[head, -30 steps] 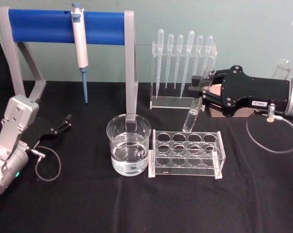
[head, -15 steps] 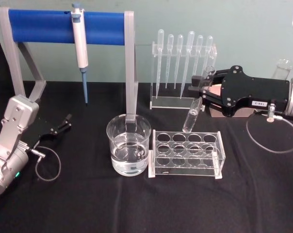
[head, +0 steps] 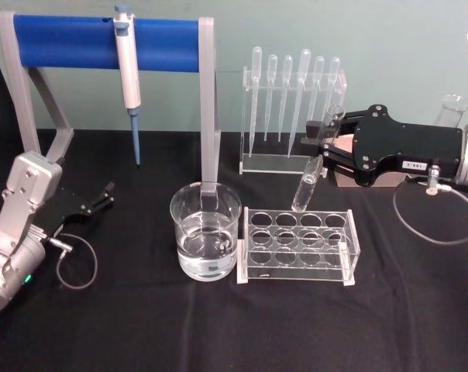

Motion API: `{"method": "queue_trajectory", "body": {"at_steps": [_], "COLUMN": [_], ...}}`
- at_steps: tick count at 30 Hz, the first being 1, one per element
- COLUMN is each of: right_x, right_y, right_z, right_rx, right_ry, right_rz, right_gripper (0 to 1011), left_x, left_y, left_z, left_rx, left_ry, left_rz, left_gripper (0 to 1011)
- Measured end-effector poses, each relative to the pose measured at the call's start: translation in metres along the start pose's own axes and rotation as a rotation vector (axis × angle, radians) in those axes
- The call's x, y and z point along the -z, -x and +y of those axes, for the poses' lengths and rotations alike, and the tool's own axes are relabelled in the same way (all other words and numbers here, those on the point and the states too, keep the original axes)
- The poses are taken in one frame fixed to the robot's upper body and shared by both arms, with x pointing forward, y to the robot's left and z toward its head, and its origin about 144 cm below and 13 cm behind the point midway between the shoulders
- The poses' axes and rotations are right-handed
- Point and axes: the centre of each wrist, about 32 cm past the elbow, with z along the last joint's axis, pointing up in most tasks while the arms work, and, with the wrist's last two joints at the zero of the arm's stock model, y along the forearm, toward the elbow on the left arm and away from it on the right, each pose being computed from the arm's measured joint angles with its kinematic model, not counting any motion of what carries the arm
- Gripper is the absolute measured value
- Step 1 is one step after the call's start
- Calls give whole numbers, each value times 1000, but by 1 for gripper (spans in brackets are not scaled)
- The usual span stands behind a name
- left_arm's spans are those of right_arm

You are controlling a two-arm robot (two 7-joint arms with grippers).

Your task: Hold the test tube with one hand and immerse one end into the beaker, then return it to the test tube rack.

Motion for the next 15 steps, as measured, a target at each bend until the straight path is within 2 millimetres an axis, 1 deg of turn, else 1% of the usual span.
{"method": "queue_trajectory", "body": {"at_steps": [15], "right_x": [0], "right_y": [0], "right_z": [0], "right_rx": [0], "right_ry": [0], "right_rz": [0], "right_gripper": [238], "left_x": [0], "left_y": [0], "left_z": [0], "left_rx": [0], "left_ry": [0], "left_rz": [0], "left_gripper": [1000]}}
